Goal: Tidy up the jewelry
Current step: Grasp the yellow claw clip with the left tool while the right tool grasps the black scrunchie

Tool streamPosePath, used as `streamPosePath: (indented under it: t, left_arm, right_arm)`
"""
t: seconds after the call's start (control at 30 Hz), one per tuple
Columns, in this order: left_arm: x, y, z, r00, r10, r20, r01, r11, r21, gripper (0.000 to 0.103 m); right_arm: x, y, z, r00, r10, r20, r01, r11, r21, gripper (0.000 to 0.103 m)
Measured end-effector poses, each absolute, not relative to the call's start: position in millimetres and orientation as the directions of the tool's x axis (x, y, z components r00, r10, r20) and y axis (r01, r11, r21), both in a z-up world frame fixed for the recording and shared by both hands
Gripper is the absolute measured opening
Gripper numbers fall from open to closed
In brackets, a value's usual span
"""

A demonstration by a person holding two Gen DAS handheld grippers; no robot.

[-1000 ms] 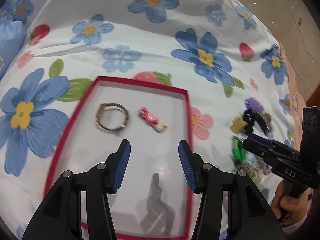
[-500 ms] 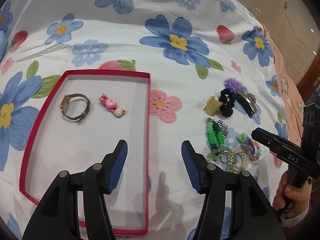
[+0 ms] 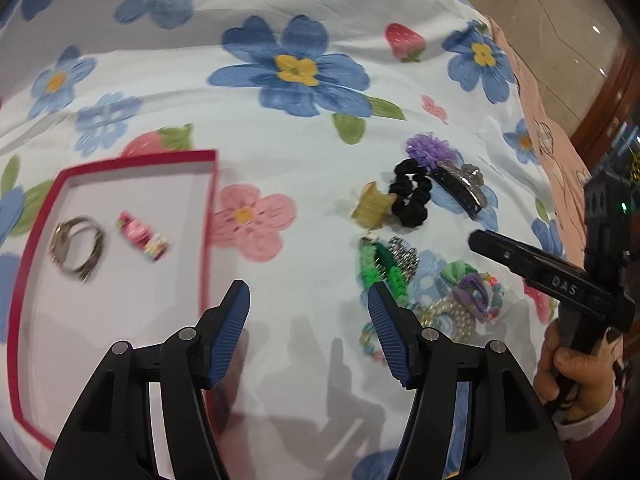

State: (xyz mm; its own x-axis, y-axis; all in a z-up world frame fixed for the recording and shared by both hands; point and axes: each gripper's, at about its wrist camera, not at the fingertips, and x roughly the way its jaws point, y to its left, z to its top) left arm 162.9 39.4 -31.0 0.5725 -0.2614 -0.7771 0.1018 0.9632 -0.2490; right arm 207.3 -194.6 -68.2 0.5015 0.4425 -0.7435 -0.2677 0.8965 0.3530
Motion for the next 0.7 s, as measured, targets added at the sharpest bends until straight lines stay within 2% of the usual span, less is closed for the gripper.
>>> streamPosePath:
  t: [0.53,0.6,0.63,0.7]
  left_arm:
    - [247,-15,-59,0.507,-0.335,-0.794,0.201,0.942,-0.269,0.062]
    - [253,-20,-61,0.501,-0.338,-0.797,0.21,0.941,-0.267,0.062]
    - [255,-23,-63,0.505,-0.333,-0.796,0.212,0.942,-0.26,0.062]
    - [259,-26,-66,0.506,-0.331,-0.797,0.215,0.943,-0.255,0.061]
  right_arm:
    - [287,-183,-93,0.452,0.447,-0.772,-0.248,0.894,0.372,0.048]
    - [293,-182,-99,0.441,0.446,-0.779,-0.25,0.894,0.371,0.033]
    - [295,-181,-101,0.437,0.441,-0.784,-0.248,0.897,0.366,0.01]
    - [295,-183,-99,0.451,0.44,-0.776,-0.249,0.897,0.364,0.007]
